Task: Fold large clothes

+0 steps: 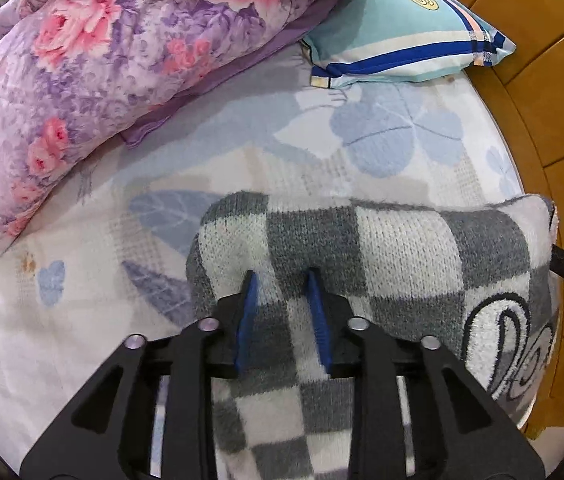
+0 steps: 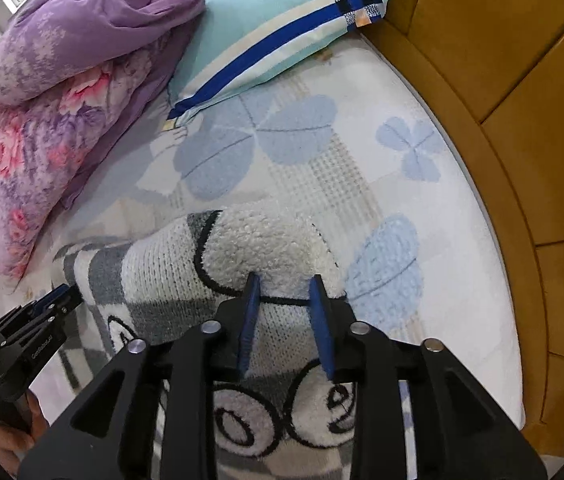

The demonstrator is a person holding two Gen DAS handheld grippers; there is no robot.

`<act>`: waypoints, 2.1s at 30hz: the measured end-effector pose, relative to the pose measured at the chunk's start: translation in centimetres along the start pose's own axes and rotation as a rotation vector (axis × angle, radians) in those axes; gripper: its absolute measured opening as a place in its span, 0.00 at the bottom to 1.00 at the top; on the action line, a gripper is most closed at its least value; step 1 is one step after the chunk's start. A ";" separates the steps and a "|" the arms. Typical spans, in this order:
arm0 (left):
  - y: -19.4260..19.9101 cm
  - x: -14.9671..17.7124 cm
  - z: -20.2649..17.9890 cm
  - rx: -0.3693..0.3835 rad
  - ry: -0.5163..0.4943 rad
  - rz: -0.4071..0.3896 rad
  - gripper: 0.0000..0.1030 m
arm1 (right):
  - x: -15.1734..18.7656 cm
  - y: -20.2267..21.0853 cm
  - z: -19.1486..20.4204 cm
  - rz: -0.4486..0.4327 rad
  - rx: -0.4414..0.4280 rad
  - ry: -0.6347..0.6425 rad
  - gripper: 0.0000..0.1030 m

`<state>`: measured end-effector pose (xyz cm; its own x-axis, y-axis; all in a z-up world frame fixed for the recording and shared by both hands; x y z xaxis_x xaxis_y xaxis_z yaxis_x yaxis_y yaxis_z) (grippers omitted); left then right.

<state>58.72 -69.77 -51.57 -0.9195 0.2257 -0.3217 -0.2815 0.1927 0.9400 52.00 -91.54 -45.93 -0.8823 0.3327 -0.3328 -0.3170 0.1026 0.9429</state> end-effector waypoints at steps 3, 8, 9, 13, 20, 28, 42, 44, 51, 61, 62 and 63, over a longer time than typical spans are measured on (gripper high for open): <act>2.1 1.0 0.3 0.013 0.017 0.001 0.63 | 1.1 0.8 -0.4 0.044 -0.054 -0.060 0.64; 5.6 3.1 1.1 0.016 0.013 0.004 0.67 | 3.0 4.2 -0.1 0.020 -0.070 -0.076 0.73; 6.5 3.6 1.3 0.013 0.006 -0.002 0.69 | 3.6 5.3 0.2 0.010 -0.074 -0.075 0.75; 10.2 5.6 1.7 -0.015 -0.053 -0.025 0.71 | 5.5 9.3 1.5 -0.022 -0.072 -0.070 0.80; 17.9 8.9 3.0 0.019 -0.102 -0.112 0.71 | 9.9 18.2 4.9 -0.151 -0.076 -0.103 0.90; 28.2 12.9 5.7 0.055 -0.141 -0.268 0.86 | 16.7 28.0 8.2 -0.273 -0.033 -0.172 0.90; 39.6 21.9 11.0 0.097 -0.194 -0.451 0.88 | 28.8 37.1 12.5 -0.490 -0.036 -0.391 0.91; 40.9 23.1 11.7 0.085 -0.196 -0.475 0.88 | 30.0 38.3 13.0 -0.555 -0.017 -0.380 0.91; 45.7 27.7 14.1 0.092 -0.225 -0.532 0.89 | 35.0 42.0 16.1 -0.671 -0.033 -0.339 0.91; 52.6 34.0 18.3 0.103 -0.257 -0.637 0.89 | 41.3 47.3 21.3 -0.786 -0.012 -0.263 0.91; 53.1 34.5 18.7 0.097 -0.263 -0.649 0.89 | 42.1 47.7 21.9 -0.792 -0.010 -0.260 0.91; 53.6 35.2 19.1 0.094 -0.271 -0.661 0.89 | 42.6 47.9 22.4 -0.794 -0.012 -0.255 0.91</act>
<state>16.53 -33.23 -14.63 -0.4615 0.2601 -0.8481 -0.7197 0.4491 0.5294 7.03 -51.42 -14.62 -0.2897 0.3679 -0.8836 -0.8166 0.3865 0.4287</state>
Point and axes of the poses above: each gripper's, at about its wrist camera, not at the fingertips, and y roughly against the way its jaws point, z to its left, x to its underside, the point moved 8 cm from there along -y, roughly the way its jaws point, and after that the axes turned 7 degrees about -z, right-handed, at the moved point
